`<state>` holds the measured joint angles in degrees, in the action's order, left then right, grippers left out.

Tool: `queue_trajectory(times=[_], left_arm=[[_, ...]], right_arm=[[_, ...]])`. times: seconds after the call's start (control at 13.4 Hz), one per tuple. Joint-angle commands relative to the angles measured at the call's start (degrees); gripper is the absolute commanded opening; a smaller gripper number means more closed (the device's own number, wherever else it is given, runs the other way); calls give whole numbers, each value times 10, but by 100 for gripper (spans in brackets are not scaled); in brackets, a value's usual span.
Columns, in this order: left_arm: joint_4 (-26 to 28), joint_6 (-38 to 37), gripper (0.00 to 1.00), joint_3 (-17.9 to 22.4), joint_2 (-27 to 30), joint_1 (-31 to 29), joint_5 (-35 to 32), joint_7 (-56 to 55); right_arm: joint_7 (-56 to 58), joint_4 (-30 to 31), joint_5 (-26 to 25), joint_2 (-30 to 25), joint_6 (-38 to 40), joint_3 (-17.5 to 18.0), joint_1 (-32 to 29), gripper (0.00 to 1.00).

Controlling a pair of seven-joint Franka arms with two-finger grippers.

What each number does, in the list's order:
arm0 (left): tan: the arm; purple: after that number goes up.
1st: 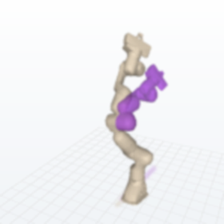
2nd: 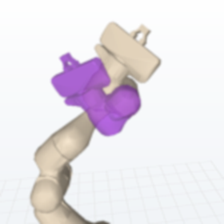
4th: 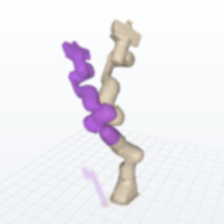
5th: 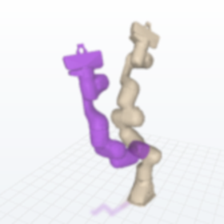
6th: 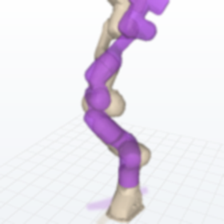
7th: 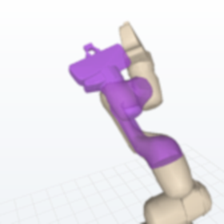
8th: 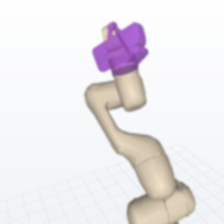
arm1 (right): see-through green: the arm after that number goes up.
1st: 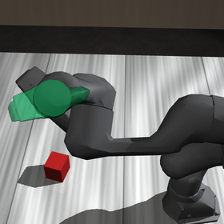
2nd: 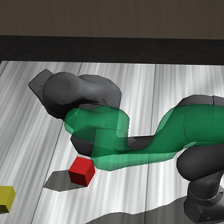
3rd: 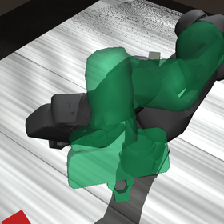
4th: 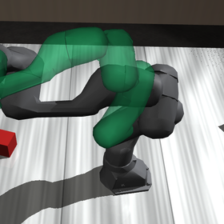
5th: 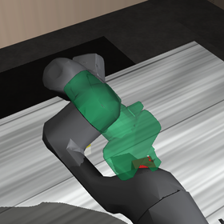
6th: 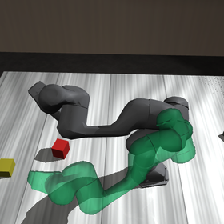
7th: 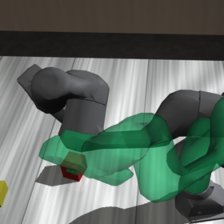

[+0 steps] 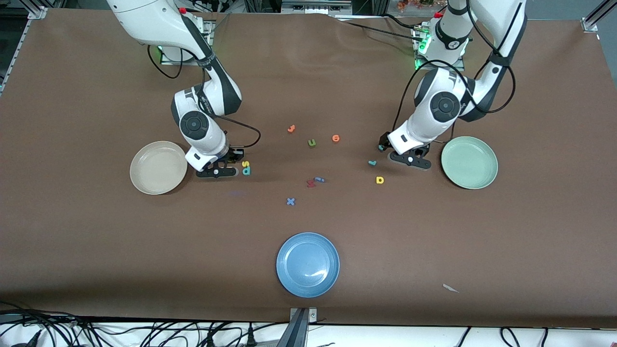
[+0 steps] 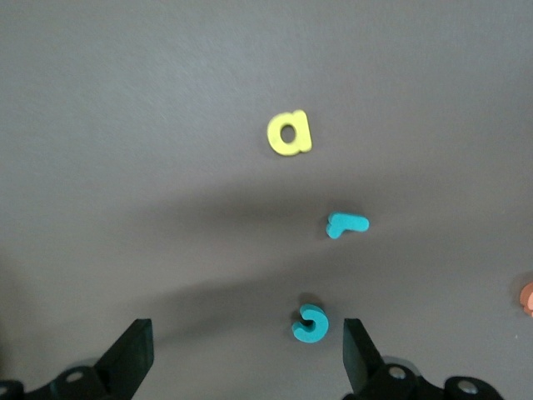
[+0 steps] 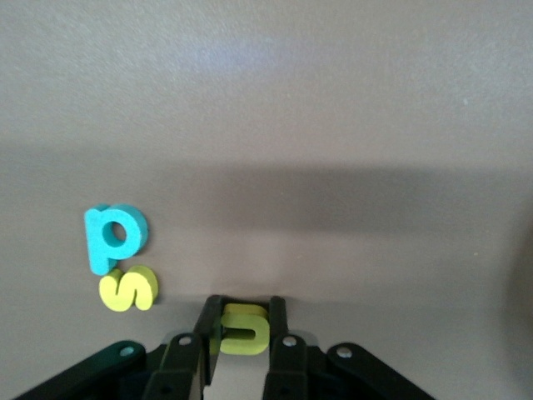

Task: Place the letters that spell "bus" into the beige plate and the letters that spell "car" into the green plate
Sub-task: 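Reach the right gripper to yellow u while the left gripper reaches cyan c, then place the yellow u on the white plate while the left gripper grasps c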

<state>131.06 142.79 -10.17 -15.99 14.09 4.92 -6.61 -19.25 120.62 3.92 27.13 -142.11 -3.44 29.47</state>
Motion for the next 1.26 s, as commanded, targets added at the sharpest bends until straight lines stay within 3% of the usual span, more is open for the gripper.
queue_trajectory(times=[0.0, 0.3, 0.52, 0.74, 0.97, 1.19], left_arm=[[10, 12, 100, -3, -8, 17, 16, -15], [10, 22, 99, -4, -43, 40, 14, -18], [10, 34, 98, -4, -56, 45, 13, -18], [10, 38, 79, -3, -62, 47, 13, -18], [10, 38, 71, -3, -62, 48, 12, -19], [10, 39, 41, -3, -65, 50, 11, -19]], right_arm=[[13, -32, 8, -39, 93, -15, -3, 13], [31, -103, 2, -66, 246, -95, -3, 13], [97, -112, -1, -66, 258, -167, -3, 13], [162, -110, -1, -38, 236, -212, -12, 13], [218, -107, -1, 1, 198, -218, -48, 13], [246, -106, 2, 26, 181, -218, -61, 15]])
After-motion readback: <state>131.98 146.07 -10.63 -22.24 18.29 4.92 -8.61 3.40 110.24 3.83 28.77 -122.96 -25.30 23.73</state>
